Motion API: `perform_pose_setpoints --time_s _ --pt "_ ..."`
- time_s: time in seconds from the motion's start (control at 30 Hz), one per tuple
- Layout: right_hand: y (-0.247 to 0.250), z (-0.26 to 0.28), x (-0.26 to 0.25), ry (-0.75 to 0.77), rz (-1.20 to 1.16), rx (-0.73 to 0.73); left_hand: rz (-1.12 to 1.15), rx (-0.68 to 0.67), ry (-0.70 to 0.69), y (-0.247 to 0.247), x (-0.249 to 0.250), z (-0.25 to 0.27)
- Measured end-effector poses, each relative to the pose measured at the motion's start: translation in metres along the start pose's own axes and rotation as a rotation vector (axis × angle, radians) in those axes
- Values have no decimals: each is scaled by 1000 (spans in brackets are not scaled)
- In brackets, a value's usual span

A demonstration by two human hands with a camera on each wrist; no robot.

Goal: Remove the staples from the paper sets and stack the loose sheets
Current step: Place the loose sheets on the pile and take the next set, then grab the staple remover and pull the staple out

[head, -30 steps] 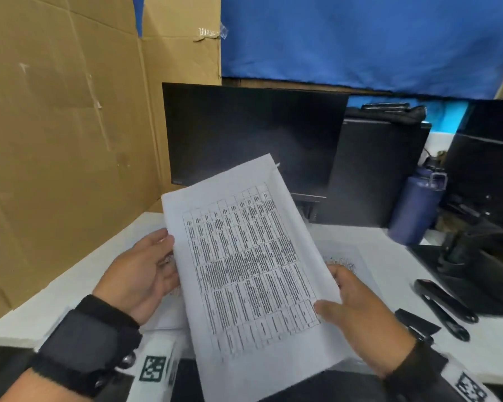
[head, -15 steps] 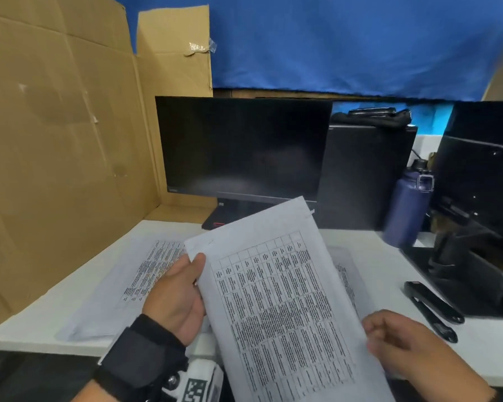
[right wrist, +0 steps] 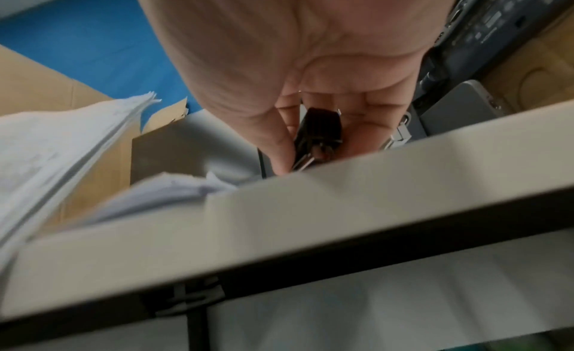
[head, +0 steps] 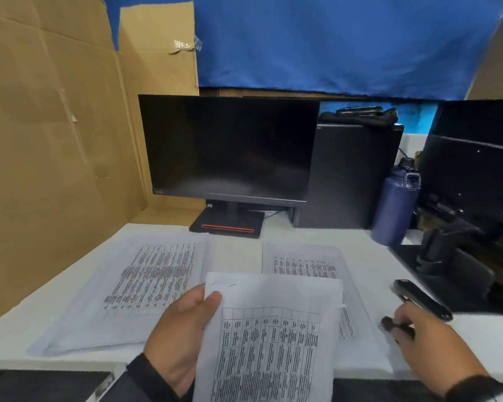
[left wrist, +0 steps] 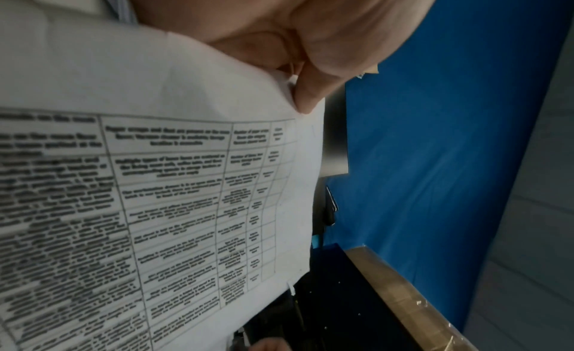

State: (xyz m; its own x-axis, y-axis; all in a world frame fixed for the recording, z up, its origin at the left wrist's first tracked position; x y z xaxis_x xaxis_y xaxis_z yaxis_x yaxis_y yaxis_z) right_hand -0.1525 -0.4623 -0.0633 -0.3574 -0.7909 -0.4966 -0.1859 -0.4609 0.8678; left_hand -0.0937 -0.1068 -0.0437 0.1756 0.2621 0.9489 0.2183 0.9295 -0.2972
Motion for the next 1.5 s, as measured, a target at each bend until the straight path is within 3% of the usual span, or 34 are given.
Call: perform_pose_setpoints --time_s 0.17,0.27,0.37,0.47,0.7,0.93,1.33,1.5 --pt "21 14 -35 123 -319 99 -43 6 -20 -14 1 6" --pt "26 49 -74 440 -349 295 -8 -36 -11 -23 1 12" --pt "10 82 -100 655 -365 250 -3 -104 -12 -34 0 19" --pt "-12 92 -109 651 -438 158 36 -196 5 -45 0 29" --pt "-13 100 -111 630 -547 180 54 -370 26 -60 2 45" --pt "-18 108 -116 702 -498 214 70 -291 36 -61 -1 44" --pt "-29 110 -116 621 -611 210 -20 -249 -42 -62 -3 45" --pt "-33 108 -116 655 -576 249 -78 -233 -80 -63 -3 45"
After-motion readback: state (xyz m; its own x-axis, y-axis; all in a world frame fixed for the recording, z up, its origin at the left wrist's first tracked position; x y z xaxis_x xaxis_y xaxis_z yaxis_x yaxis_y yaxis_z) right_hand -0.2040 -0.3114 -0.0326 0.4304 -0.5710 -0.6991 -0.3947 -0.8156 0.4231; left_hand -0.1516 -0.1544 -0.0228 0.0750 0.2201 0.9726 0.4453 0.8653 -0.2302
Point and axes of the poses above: each hand's wrist, its own z-axis away from the middle knuckle, its own y-axis out of the back of the hand, x = y × z, the point moved 2 cm from there along -z, towards the middle knuckle, and after that the axes turned 7 degrees about -x, right-handed, at the moved point
